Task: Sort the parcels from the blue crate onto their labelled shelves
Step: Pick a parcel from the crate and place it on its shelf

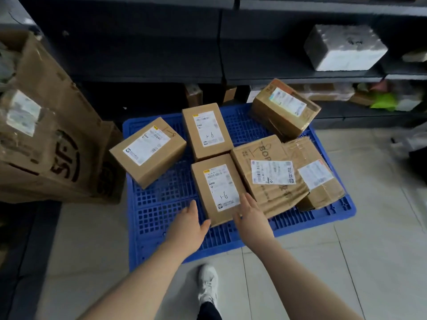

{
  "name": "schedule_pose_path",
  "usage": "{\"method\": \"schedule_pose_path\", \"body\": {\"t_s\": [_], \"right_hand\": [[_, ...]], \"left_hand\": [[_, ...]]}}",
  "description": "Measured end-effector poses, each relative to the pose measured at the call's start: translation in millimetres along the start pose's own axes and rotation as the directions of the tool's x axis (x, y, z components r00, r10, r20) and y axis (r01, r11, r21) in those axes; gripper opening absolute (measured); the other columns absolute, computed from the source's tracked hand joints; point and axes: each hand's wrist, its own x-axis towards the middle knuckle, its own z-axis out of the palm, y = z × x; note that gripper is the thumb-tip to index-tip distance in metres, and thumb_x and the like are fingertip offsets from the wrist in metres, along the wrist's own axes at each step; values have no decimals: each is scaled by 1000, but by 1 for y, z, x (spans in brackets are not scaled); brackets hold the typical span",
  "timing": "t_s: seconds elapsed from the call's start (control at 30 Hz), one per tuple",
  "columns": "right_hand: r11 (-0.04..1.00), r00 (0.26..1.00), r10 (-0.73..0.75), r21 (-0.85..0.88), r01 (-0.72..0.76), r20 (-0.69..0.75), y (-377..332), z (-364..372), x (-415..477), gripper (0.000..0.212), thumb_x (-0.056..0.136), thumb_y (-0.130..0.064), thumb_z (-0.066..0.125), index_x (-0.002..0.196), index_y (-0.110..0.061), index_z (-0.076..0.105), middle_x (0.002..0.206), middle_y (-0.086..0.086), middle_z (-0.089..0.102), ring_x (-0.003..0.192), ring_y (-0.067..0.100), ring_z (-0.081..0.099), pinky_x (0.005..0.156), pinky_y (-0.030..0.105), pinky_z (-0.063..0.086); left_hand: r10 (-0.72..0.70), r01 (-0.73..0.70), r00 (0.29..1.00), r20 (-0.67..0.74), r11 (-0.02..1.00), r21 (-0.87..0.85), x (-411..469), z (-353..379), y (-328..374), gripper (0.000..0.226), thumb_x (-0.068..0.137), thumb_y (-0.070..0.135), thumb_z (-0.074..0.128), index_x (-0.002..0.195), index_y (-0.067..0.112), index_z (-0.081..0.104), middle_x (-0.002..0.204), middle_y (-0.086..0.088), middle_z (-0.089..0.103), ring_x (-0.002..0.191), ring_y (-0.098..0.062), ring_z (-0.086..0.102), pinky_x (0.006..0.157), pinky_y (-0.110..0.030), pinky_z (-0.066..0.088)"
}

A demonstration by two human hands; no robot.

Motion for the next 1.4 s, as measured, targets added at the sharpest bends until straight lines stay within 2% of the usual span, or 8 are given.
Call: {"method": "schedule_pose_path", "body": {"t_s": [0.13, 0.27, 0.43, 0.6, 0.8, 1.03, 1.23, 1.4], "right_hand": [[999, 999, 37, 29, -37, 14, 13, 18, 26, 60, 98, -23, 39, 149, -13, 10, 156, 11, 12, 142, 25, 16, 114, 35, 23], [993, 998, 69, 91, -69, 10, 19, 28, 36, 66, 98, -28, 41, 150, -18, 1, 146, 9, 32, 119, 27, 47, 90, 36, 45], [985, 997, 67, 160, -70, 25, 16, 27, 34, 70, 97, -34, 45, 150, -18, 3, 140, 6, 42, 104, 22, 58, 78, 33, 50], [996, 1000, -3, 90, 3, 6, -3, 11, 16, 71, 93, -46, 46, 150, -21, 11, 124, -1, 55, 91, 14, 60, 72, 31, 53], [980, 977, -197, 10, 199, -77, -55, -35, -24, 72, 91, -54, 45, 149, -27, 12, 119, -8, 57, 92, 8, 59, 71, 25, 52], [866, 852, -497, -28, 499, -163, -155, -85, -82, 61, 91, -47, 48, 145, -39, 21, 116, -12, 57, 89, 6, 59, 67, 27, 53], [721, 698, -689, -87, 688, -192, -250, -104, -141, 56, 91, -46, 48, 141, -42, 25, 107, -12, 60, 85, 6, 58, 65, 32, 53], [567, 549, -820, -98, 818, -165, -328, -94, -210, 55, 91, -47, 49, 142, -38, 31, 116, -10, 59, 98, 11, 58, 74, 32, 50]], "left_hand": [[-54, 64, 997, 59, 981, -185, 29, 25, 4, 76, 98, 41, 44, 153, 11, 0, 157, -10, 21, 140, -24, 30, 109, -33, 31], [-112, 121, 993, 47, 895, -429, 48, 37, 0, 67, 97, 34, 49, 150, 17, 12, 144, -1, 45, 120, -17, 51, 93, -27, 43], [-110, 126, 992, 61, 811, -571, 45, 33, -6, 47, 98, 27, 50, 141, 22, 31, 133, 7, 52, 99, -5, 52, 79, -17, 41], [-129, 126, 991, 39, 785, -606, 16, 10, -14, 47, 96, 27, 54, 139, 24, 35, 133, 9, 53, 111, -9, 52, 100, -27, 42], [-148, 58, 985, -85, 761, -646, -50, -36, -21, 43, 94, 31, 55, 134, 33, 39, 126, 18, 55, 113, -8, 54, 100, -32, 45], [-208, -114, 903, -376, 727, -677, -151, -102, -40, 39, 94, 30, 56, 124, 48, 38, 111, 33, 56, 101, 8, 54, 79, -10, 41], [-308, -200, 757, -577, 731, -653, -247, -152, -72, 42, 94, 32, 55, 130, 45, 36, 120, 28, 52, 108, -1, 54, 90, -20, 43], [-407, -210, 623, -668, 736, -644, -343, -169, -122, 45, 94, 38, 54, 136, 41, 37, 128, 22, 53, 112, -2, 52, 93, -24, 41]]}}
